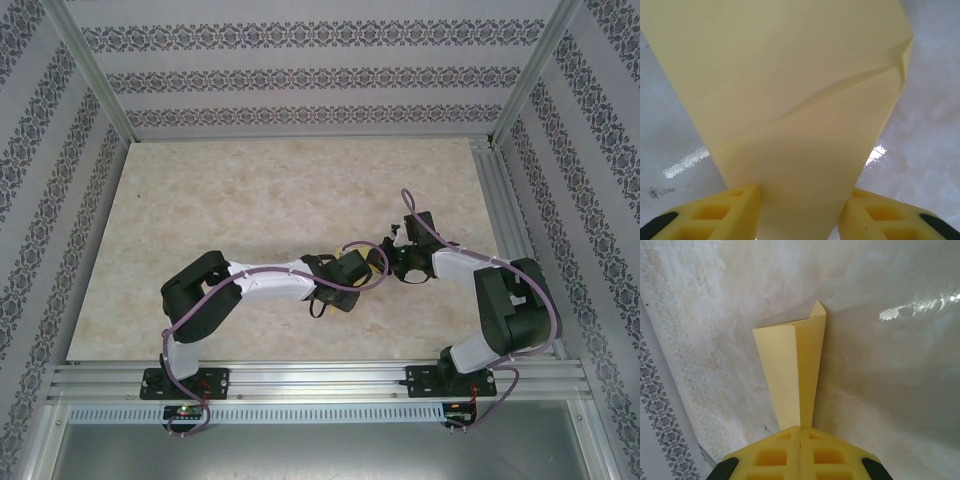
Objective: Fold a paper plane with a square sheet of paper (fold left side to right side)
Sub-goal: Fold the wing for the fifth time at the center of the table.
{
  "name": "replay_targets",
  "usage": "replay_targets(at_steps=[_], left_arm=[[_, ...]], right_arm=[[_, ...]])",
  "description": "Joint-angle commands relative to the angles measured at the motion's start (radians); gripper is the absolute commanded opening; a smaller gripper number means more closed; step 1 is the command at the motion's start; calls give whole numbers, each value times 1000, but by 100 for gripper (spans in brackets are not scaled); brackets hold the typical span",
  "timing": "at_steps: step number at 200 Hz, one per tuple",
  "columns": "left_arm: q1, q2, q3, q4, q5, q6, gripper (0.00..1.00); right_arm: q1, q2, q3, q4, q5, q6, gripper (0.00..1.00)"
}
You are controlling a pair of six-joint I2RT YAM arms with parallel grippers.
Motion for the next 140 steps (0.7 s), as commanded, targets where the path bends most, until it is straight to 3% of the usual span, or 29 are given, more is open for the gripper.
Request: replay_targets(at_steps=[1,71,120,140], left_arm=[[-6,17,14,0,9,-3,43],[28,13,-24,36,57,-44,38],[59,-17,-69,107,123,-66,35],[69,-26,-71,120,144,-66,35]], right_arm=[[10,16,25,-10,-3,-22,0],[10,11,40,-42,-1,-50,3],[9,-5,56,-86,8,-87,14],[3,-39,64,-128,41,-120,27]])
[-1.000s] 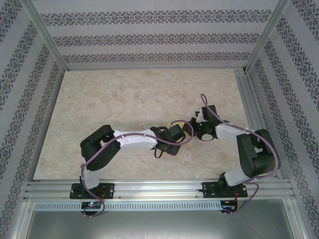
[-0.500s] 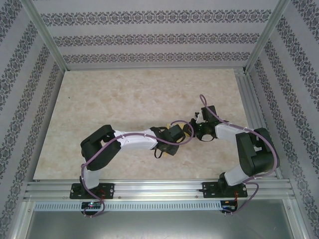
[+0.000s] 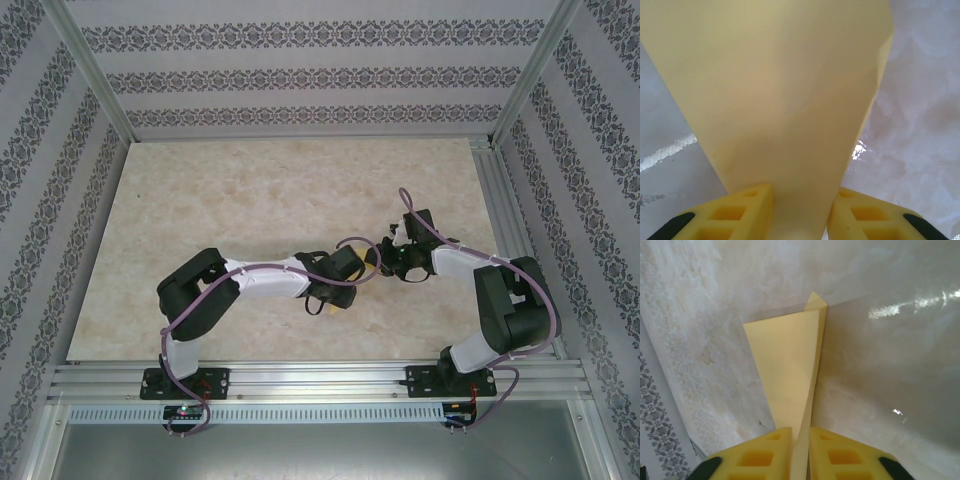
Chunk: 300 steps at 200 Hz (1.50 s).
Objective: Fold a paper plane with a square sheet of paper (fold left side to right side)
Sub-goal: Fold the wing for the fifth time at the center of the table.
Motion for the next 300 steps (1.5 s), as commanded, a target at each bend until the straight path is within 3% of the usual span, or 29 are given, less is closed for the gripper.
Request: replay_targets(at_steps=[1,23,53,103,172,246,300], left_arm=[[21,-13,-21,46,46,-23,35],[30,-24,-20,52,61,-23,34],[41,-30,-29,69,79,-24,33],[74,-52,-74,139,145,-49,30],[138,-79,-113,213,245,-66,26],[182,-89,-138,261,311,-71,23],[187,-90,-148,291,326,-88,14]], right_arm=[[1,-46,30,-57,39,-58,28],[-20,-96,27,-99,59,-88,38],[-27,-130,5,-118,20,-87,41],[-19,-152,-82,-56,-13,-33,31],[84,-62,-98,121,-36,67,25],[136,35,-41,207,-13,105,27],[145,61,-16,201,-6,99,27]])
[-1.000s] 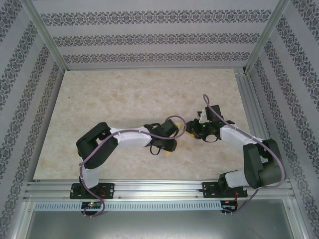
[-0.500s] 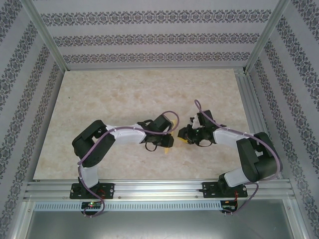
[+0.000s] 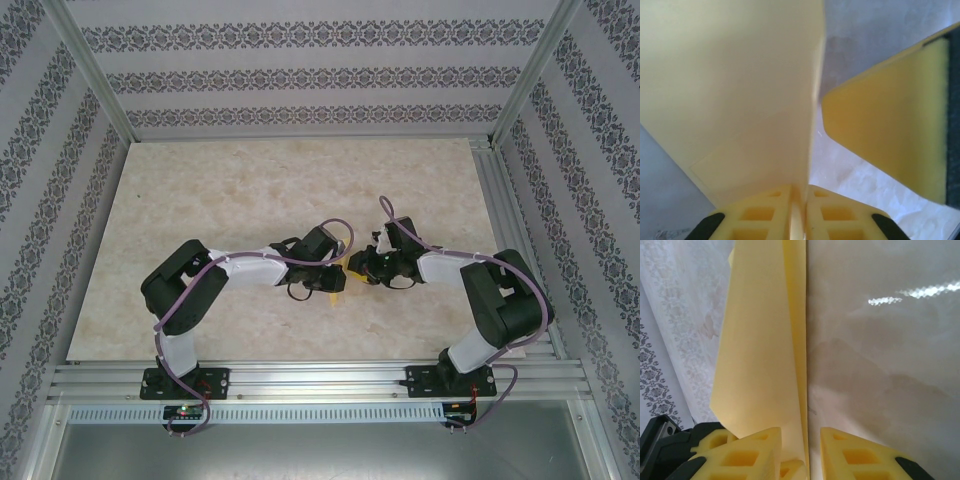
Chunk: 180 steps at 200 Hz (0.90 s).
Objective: Fold a paper plane with a square sheet of paper (fold left side to right side)
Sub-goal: Fold the wing for the fifth time at the center of the table.
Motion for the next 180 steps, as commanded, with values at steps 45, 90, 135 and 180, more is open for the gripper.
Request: replay_targets(at_steps=[45,90,135,180], left_arm=[[25,-52,-30,141,91,-64,9],[39,-46,-52,213,136,-110,9],[40,-1,-62,267,159,-142,9],[40,39,-59,291,176,-156,8]], right_arm=[[4,-16,23,-4,21,-24,28],[1,-29,17,10,19,-21,28],[-7,-32,13,-12,25,-29,32],[-41,-59,-3,-50,40,-57,35]])
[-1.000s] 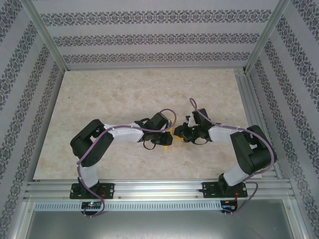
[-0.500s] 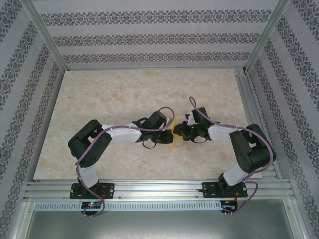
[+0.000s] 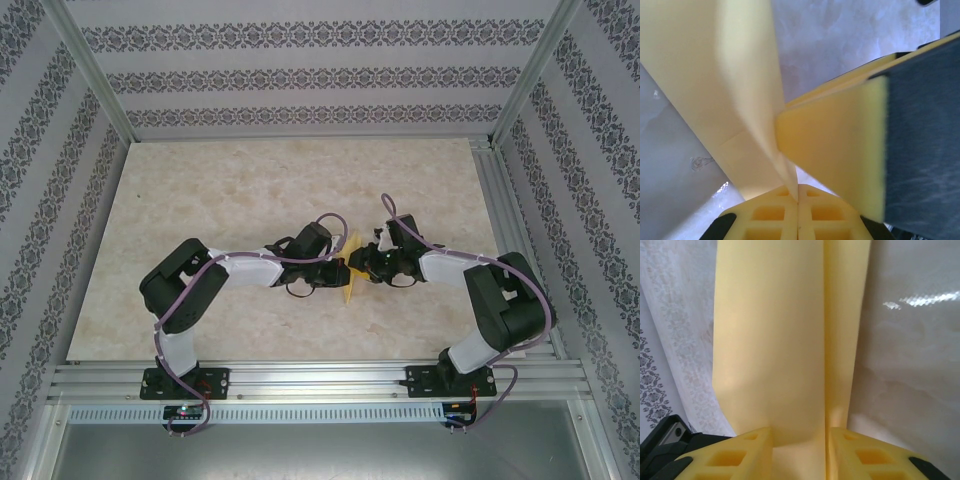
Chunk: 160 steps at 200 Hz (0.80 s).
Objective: Fold a paper plane with a square sheet of paper (fold left side to right side)
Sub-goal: Fold the wing for the fifth time at the center of the table.
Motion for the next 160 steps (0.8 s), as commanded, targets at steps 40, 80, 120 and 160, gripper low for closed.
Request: replay_targets(at_steps=[40,80,120,160], left_arm=[[9,55,-17,109,35,-42,7],[9,71,-23,139,45,-57,6],[9,84,-32,168,57,-74,6],[10,86,-34,175,59,-78,6]], right_arm=[[-29,-21,-14,-13,13,-44,36],[-22,15,-5,-3,16,-45,35],[-18,47,3,6,24,-47,34],[-11,80,18,14,28,-45,31]])
